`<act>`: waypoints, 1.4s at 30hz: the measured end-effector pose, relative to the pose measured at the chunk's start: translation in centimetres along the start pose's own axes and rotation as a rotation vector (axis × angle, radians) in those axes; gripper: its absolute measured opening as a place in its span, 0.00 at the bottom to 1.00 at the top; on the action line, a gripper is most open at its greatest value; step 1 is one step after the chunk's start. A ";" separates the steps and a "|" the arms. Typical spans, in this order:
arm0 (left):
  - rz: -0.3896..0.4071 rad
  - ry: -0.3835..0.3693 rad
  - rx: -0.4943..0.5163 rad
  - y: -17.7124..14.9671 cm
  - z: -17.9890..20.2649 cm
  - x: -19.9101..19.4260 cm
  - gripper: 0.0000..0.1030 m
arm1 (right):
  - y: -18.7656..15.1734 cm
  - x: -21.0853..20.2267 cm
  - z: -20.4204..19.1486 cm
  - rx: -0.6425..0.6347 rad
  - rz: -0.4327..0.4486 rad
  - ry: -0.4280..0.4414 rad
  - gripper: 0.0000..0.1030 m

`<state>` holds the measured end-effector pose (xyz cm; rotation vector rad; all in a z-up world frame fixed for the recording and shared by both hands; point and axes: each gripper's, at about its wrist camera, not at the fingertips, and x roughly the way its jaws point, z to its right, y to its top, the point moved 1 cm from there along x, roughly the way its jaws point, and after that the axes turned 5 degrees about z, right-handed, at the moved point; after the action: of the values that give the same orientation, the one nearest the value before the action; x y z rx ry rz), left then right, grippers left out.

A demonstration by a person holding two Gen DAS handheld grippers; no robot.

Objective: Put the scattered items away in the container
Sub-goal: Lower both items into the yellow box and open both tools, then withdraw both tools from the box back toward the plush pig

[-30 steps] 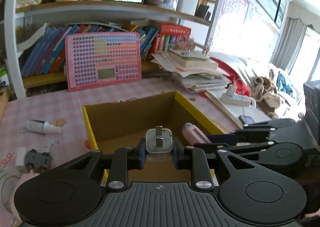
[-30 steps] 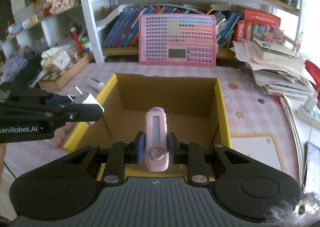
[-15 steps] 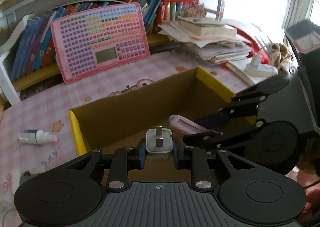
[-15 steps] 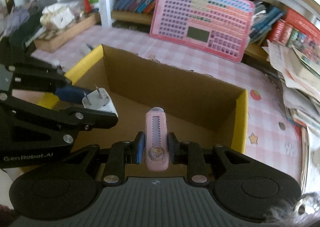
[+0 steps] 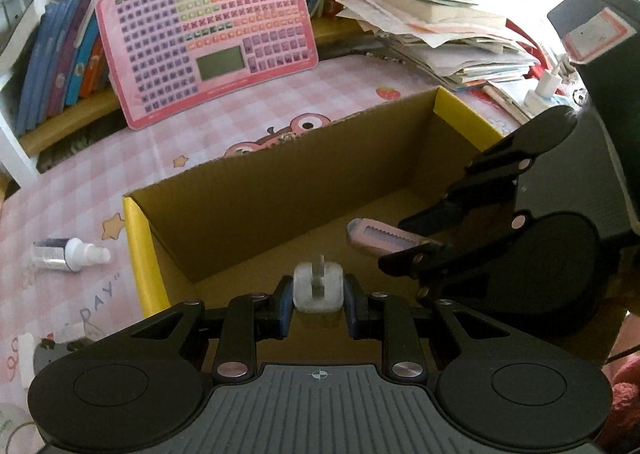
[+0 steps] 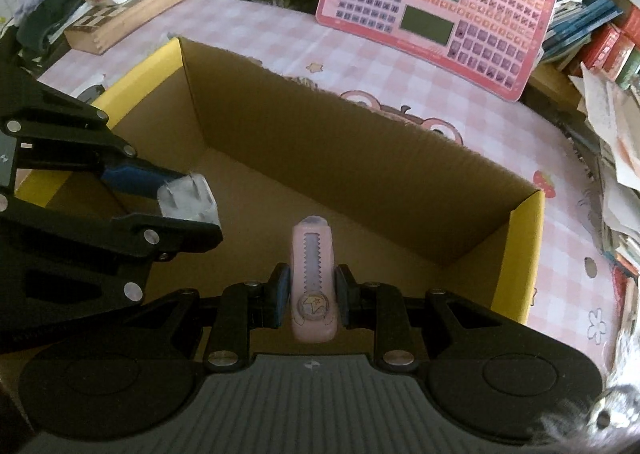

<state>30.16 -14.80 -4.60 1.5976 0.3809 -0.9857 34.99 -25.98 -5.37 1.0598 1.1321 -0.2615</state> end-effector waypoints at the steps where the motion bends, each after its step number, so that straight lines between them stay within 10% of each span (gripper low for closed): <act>1: 0.001 0.005 -0.001 0.0 0.0 0.0 0.25 | 0.0 0.1 0.0 0.003 -0.003 0.003 0.22; 8: 0.020 0.045 -0.001 0.2 0.0 -0.5 0.35 | -0.1 -0.3 0.4 0.022 0.023 0.004 0.30; 13: 0.103 0.107 -0.016 0.2 -0.2 -2.5 0.76 | -0.5 -1.8 1.0 0.047 0.071 -0.003 0.40; 42: 0.367 0.170 -0.104 -5.7 -0.9 -15.8 0.95 | -5.7 -14.1 -4.6 0.279 0.456 -0.279 0.68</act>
<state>17.08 -8.22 3.70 1.5895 0.2374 -0.5454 22.09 -29.80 3.05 1.4466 0.5919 -0.1979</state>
